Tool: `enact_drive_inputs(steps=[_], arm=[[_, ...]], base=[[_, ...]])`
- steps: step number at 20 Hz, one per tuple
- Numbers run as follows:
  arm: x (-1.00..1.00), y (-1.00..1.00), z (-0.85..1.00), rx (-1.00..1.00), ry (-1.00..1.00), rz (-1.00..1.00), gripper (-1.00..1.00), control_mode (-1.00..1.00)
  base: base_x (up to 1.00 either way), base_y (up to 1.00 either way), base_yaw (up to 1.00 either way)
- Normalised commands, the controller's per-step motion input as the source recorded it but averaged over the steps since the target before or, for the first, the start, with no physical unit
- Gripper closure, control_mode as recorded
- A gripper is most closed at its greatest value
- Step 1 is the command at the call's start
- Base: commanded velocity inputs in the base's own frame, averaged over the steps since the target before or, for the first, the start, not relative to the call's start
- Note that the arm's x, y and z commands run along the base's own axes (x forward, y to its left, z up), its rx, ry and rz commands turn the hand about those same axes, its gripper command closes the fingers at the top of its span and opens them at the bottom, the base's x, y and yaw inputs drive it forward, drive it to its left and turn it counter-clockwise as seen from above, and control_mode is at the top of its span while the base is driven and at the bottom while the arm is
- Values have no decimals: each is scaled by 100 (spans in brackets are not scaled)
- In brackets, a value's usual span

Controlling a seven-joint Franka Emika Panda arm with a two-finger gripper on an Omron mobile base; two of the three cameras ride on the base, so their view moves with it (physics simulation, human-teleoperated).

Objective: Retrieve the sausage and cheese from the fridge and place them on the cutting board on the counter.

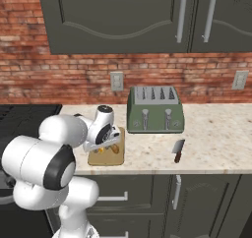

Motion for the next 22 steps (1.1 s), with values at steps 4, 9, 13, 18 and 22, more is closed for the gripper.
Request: enact_drive_inputs(steps=[4, 9, 13, 18, 22], arm=[[-18, 0, 6, 0, 0, 0, -100, -100], [-42, 0, 64, 0, 0, 0, -100, -100], [-69, 6, 77, 0, 0, 0, -100, -100], [-75, 20, 69, 0, -1, -4, -100, -100], [-68, 17, 62, 0, -5, -13, -100, -100]], base=[[0, 0, 0], [0, 0, 0], [0, 0, 0], [0, 0, 0], [0, 0, 0]])
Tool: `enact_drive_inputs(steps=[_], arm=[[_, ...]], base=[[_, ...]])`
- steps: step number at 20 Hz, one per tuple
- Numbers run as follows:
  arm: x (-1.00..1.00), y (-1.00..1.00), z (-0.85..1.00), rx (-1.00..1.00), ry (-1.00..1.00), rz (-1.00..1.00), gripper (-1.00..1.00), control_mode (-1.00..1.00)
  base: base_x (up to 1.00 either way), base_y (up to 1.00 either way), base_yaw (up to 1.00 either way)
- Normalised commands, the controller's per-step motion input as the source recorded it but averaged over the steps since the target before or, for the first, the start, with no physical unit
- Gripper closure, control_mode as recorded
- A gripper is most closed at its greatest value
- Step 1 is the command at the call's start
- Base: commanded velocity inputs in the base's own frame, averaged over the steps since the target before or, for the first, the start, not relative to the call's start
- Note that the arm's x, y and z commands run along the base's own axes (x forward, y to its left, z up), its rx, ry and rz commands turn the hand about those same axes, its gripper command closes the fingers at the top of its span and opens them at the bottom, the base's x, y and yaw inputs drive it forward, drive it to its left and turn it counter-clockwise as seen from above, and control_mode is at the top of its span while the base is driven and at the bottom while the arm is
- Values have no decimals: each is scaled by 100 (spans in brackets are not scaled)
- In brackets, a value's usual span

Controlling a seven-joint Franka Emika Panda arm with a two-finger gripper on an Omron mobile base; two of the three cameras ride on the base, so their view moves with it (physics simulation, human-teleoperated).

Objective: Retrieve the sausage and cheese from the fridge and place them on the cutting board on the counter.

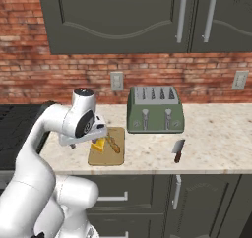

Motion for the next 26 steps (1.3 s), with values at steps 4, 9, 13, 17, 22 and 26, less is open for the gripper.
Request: enact_drive_inputs(steps=[4, 9, 13, 17, 22, 26], arm=[[-68, 1, 61, 1, -10, -19, -100, -100], [-57, 0, 56, 3, -16, -21, -100, -100], [-36, 7, 42, 5, -4, -24, -100, -100], [-6, 3, 6, 0, 0, -4, -100, -100], [0, 0, 0, 0, 0, 0, -100, -100], [0, 0, 0, 0, 0, 0, -100, 100]], base=[[0, 0, 0], [0, 0, 0], [0, 0, 0], [0, 0, 0], [0, 0, 0], [0, 0, 0]])
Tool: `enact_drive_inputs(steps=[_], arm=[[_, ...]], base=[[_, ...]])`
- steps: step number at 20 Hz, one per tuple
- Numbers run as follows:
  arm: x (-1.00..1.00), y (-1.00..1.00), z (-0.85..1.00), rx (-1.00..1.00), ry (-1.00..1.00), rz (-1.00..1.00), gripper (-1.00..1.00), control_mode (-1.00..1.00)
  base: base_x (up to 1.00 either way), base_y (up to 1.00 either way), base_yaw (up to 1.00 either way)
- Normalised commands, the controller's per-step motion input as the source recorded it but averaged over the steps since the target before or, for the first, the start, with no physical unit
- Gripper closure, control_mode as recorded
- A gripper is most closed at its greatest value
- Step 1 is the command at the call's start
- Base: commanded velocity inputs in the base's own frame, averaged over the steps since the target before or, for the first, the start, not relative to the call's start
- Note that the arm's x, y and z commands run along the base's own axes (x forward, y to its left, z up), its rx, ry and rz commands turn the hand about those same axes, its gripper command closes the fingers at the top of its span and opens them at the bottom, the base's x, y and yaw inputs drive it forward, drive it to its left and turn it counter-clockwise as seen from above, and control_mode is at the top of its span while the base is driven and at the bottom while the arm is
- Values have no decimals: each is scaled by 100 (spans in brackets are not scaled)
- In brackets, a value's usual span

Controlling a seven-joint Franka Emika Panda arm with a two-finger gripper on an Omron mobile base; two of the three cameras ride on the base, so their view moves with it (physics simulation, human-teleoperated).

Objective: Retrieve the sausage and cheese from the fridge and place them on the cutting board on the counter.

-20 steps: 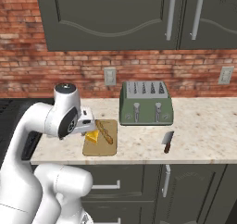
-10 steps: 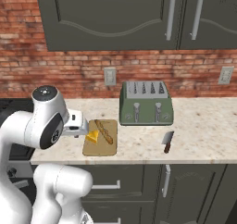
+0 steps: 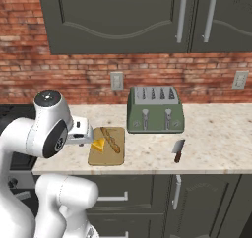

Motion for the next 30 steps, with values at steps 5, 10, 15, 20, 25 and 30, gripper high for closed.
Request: enact_drive_inputs(steps=[5, 10, 15, 20, 25, 30], arm=[[0, 0, 0, 0, 0, 0, -100, 100], [0, 0, 0, 0, 0, 0, -100, 100], [0, 0, 0, 0, 0, 0, -100, 100], [0, 0, 0, 0, 0, 0, -100, 100], [0, 0, 0, 0, 0, 0, -100, 100], [0, 0, 0, 0, 0, 0, -100, 100]], base=[[0, 0, 0], [-54, -25, 0], [-46, -8, -20], [-59, 55, -66], [-85, 29, -76], [-100, 34, -68]])
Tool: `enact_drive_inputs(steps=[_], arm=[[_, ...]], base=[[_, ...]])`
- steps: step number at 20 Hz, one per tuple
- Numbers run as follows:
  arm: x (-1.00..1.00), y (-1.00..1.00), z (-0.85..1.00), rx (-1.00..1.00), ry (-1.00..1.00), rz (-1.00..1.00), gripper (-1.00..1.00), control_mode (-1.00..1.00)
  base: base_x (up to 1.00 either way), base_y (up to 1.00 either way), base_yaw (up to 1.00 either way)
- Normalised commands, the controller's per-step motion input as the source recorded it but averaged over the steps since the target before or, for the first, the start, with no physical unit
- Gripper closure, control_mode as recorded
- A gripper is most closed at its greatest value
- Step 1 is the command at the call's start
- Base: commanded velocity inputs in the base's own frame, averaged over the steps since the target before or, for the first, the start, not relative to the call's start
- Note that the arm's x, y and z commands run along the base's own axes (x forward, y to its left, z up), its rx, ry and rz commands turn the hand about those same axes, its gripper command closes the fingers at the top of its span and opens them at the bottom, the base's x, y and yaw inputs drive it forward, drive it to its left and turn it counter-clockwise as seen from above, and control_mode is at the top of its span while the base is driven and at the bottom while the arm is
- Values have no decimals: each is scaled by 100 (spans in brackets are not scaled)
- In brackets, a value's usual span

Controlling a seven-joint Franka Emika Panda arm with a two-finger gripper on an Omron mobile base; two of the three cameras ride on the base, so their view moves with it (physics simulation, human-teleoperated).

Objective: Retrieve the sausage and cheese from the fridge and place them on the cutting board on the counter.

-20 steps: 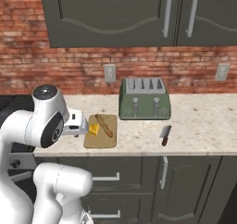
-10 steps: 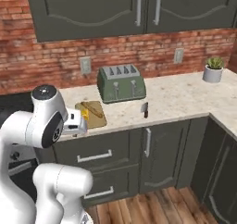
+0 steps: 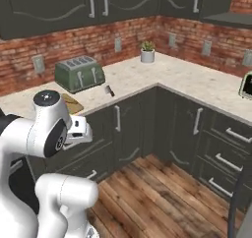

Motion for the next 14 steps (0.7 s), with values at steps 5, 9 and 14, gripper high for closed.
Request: enact_drive_inputs(steps=[5, 9, 14], arm=[[0, 0, 0, 0, 0, 0, -100, 100], [0, 0, 0, 0, 0, 0, -100, 100], [0, 0, 0, 0, 0, 0, -100, 100]], base=[[-100, 40, -69], [-99, 15, -68], [-43, -76, -15]])
